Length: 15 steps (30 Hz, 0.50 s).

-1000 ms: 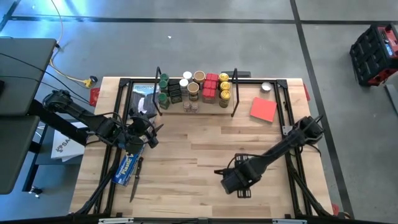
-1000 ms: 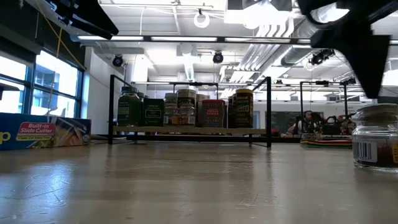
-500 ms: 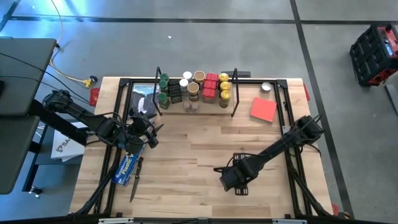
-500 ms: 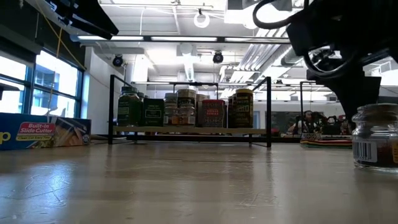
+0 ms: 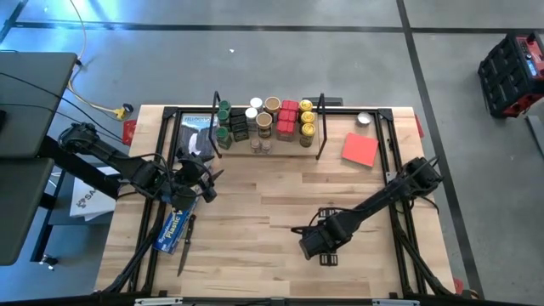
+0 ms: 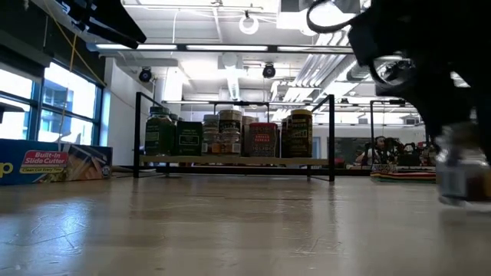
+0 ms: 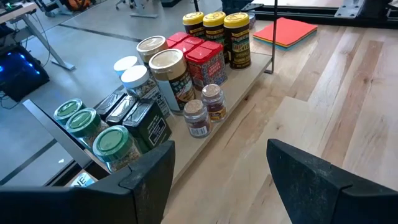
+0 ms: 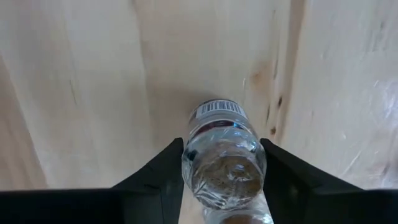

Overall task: Shelf spices
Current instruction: Put the brown seasoning bottle on the shelf and align it with the other brown seasoning bottles

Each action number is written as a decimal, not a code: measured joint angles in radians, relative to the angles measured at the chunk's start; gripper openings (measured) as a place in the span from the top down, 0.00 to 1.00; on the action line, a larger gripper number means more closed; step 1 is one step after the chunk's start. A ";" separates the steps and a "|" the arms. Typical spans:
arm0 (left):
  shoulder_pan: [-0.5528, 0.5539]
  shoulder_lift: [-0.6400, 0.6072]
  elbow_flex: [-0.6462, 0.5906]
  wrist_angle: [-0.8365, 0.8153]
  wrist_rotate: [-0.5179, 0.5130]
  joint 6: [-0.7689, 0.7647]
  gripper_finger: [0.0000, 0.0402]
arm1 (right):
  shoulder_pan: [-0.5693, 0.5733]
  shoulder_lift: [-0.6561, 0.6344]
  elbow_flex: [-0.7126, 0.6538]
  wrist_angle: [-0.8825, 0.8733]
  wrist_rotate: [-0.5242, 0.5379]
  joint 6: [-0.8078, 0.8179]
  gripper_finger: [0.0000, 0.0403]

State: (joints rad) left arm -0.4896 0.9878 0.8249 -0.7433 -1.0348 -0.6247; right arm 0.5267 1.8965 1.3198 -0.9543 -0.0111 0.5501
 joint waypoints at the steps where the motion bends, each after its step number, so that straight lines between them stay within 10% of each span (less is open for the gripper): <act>1: 0.000 0.000 0.000 0.000 0.000 0.000 0.38 | -0.007 0.000 0.013 -0.005 0.001 -0.009 0.60; 15: 0.000 0.000 0.000 0.004 0.000 0.000 0.38 | -0.417 0.000 0.315 -0.066 0.248 -0.523 0.59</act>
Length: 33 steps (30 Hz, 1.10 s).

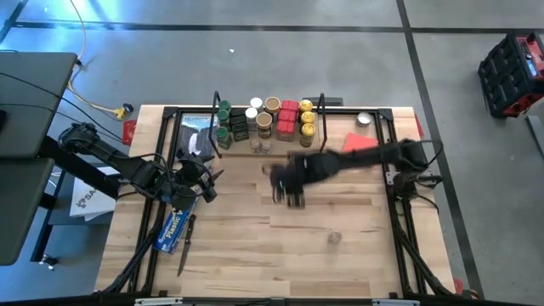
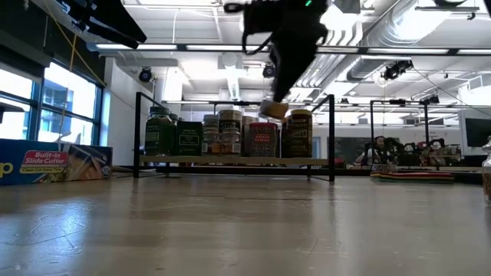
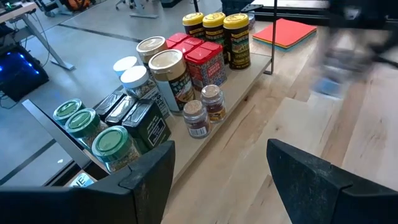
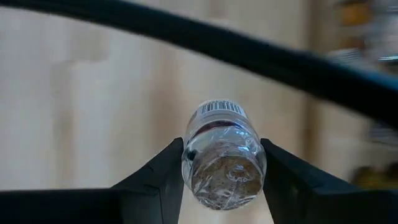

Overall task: Shelf spices
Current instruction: Put the brown seasoning bottle on the shelf and align it with the other brown seasoning bottles

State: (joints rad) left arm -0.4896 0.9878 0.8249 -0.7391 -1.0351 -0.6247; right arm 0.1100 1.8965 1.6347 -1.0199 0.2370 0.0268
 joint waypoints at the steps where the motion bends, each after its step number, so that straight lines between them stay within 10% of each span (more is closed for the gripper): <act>1: 0.000 0.000 0.000 0.000 0.000 0.000 0.38 | -0.043 0.000 0.013 0.002 -0.001 -0.031 0.59; 12: 0.000 0.000 0.000 0.004 0.000 0.006 0.38 | -0.354 0.088 0.095 0.101 -0.101 -0.233 0.58; 33: 0.000 0.000 0.000 0.004 0.006 0.007 0.38 | -0.372 0.193 0.197 0.098 -0.106 -0.297 0.58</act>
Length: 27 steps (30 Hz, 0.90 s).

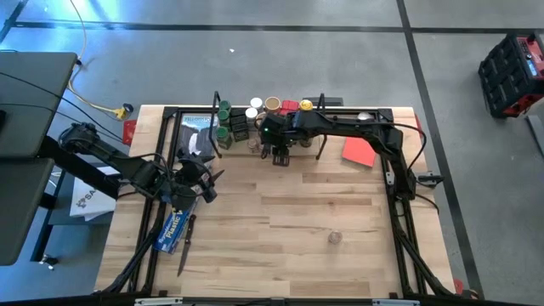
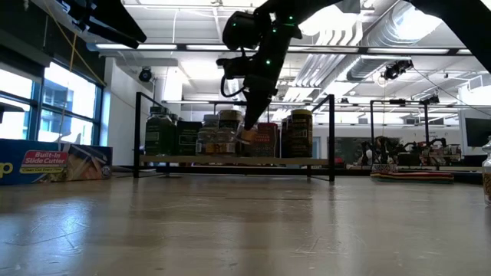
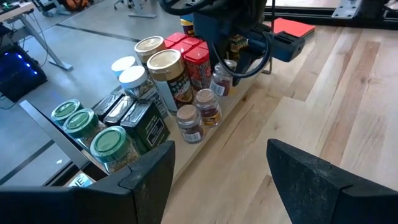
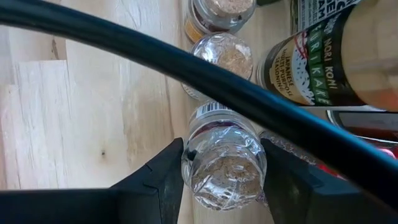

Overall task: Shelf spices
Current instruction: Put the brown seasoning bottle on the shelf and align it with the other brown seasoning bottles

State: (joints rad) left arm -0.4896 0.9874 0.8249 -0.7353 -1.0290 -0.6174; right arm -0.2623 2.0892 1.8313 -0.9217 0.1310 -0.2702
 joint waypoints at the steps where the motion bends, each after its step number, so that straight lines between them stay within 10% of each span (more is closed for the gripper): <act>1: 0.000 0.000 0.000 0.000 0.000 0.000 0.38 | 0.000 0.000 0.000 0.001 0.000 0.000 0.57; 27: -0.003 0.000 0.000 -0.001 0.004 -0.003 0.38 | 0.104 -0.060 0.135 -0.163 0.017 -0.019 0.40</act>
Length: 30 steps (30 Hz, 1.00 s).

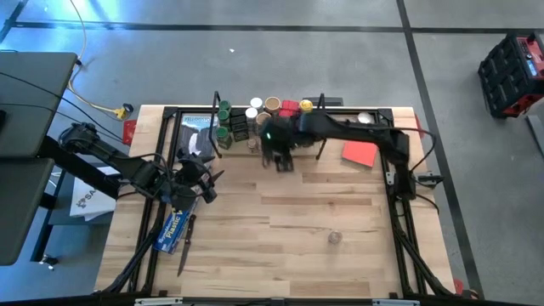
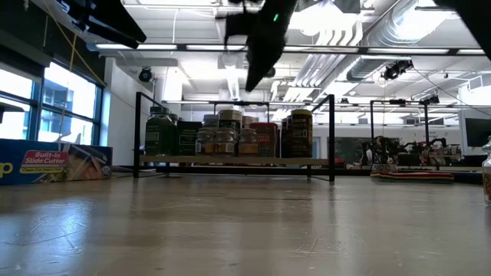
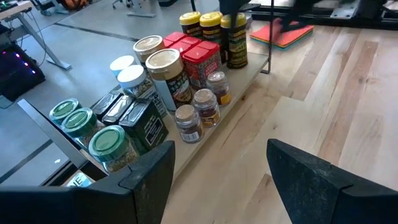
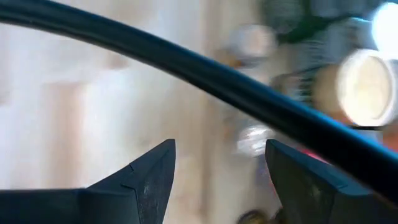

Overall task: Shelf spices
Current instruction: Put the brown seasoning bottle on the shelf and align it with the other brown seasoning bottles

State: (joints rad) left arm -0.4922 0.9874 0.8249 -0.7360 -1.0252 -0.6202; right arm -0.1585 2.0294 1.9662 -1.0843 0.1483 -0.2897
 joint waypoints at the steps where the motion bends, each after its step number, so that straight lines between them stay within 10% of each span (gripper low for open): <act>1: -0.003 0.000 0.000 0.000 0.000 -0.005 0.38 | 0.029 -0.026 -0.013 -0.023 -0.013 -0.002 0.40; 16: -0.032 0.003 0.000 0.000 -0.040 -0.004 0.38 | 0.538 -0.465 -0.594 -0.164 -0.143 0.814 0.40; 30: -0.031 0.003 0.000 0.001 -0.064 0.005 0.38 | 0.835 -0.497 -0.929 0.250 -0.255 1.361 0.40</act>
State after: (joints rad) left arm -0.5236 0.9901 0.8249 -0.7349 -1.0893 -0.6151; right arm 0.6768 1.5322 1.0372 -0.8342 -0.1072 1.0715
